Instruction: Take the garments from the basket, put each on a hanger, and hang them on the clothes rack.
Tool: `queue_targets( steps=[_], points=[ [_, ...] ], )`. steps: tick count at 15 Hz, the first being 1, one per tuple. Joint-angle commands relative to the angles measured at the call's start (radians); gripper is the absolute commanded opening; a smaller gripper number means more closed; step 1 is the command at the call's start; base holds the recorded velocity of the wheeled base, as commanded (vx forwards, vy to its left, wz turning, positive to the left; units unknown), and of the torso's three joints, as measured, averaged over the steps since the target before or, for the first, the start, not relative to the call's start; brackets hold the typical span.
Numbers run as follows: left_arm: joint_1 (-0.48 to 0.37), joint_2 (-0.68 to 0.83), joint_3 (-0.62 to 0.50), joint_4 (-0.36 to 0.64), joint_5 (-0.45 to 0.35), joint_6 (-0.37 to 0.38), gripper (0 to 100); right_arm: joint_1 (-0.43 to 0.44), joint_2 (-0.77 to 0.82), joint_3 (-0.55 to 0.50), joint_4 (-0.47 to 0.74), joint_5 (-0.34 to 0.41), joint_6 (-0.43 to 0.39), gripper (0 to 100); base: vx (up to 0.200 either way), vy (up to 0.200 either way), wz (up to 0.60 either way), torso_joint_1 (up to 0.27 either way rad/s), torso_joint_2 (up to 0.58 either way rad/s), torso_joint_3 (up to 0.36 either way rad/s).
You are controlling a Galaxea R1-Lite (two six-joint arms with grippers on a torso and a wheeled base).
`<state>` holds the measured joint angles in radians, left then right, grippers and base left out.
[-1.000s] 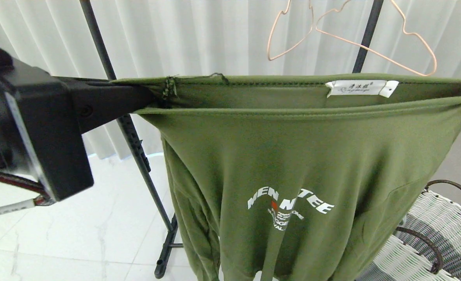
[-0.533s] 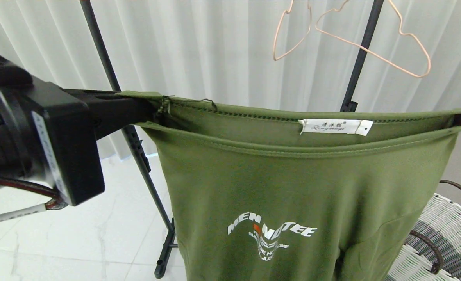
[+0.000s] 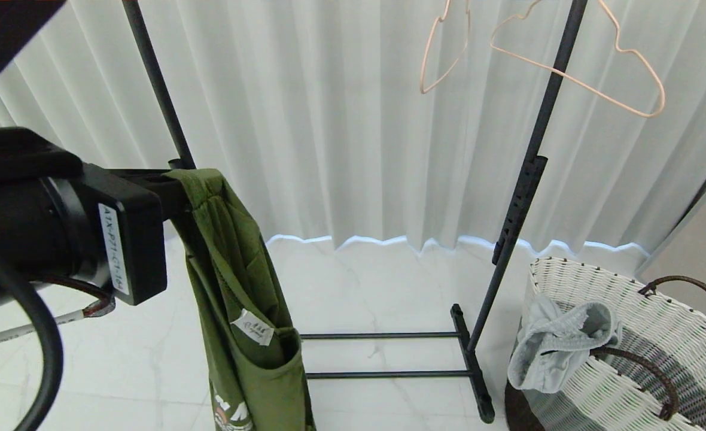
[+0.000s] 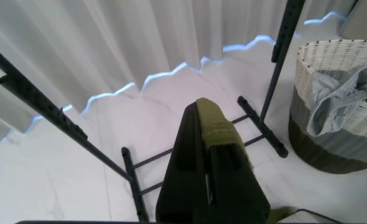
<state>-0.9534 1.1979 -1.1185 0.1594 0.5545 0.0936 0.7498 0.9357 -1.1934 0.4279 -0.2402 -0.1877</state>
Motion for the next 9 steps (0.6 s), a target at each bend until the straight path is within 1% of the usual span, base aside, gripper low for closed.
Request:
queue_targets(
  steps=[1,2,4,7,9],
  points=[
    [0.001,-0.043,0.029,0.002,0.001,0.006,0,-0.303,0.023,-0.006,0.123,-0.017,-0.024,100,0.000,0.000,0.00,0.000,0.00,0.000],
    [0.004,-0.066,0.045,0.002,0.001,0.008,0,-0.383,0.025,-0.003,0.169,-0.011,-0.052,100,0.000,0.000,0.00,0.000,0.00,0.000],
    [0.015,-0.093,0.059,0.003,0.002,0.012,0,-0.452,0.032,-0.002,0.212,-0.011,-0.064,100,0.000,0.000,0.00,0.000,0.00,0.000],
    [0.050,-0.103,0.057,0.002,0.001,0.055,0,-0.457,0.048,-0.002,0.216,-0.014,-0.084,100,0.000,0.000,0.00,0.000,0.00,0.000],
    [0.062,-0.103,0.057,0.002,0.001,0.058,0,-0.457,0.049,-0.003,0.213,-0.010,-0.082,100,0.000,0.000,0.00,0.000,0.00,0.000]
  ],
)
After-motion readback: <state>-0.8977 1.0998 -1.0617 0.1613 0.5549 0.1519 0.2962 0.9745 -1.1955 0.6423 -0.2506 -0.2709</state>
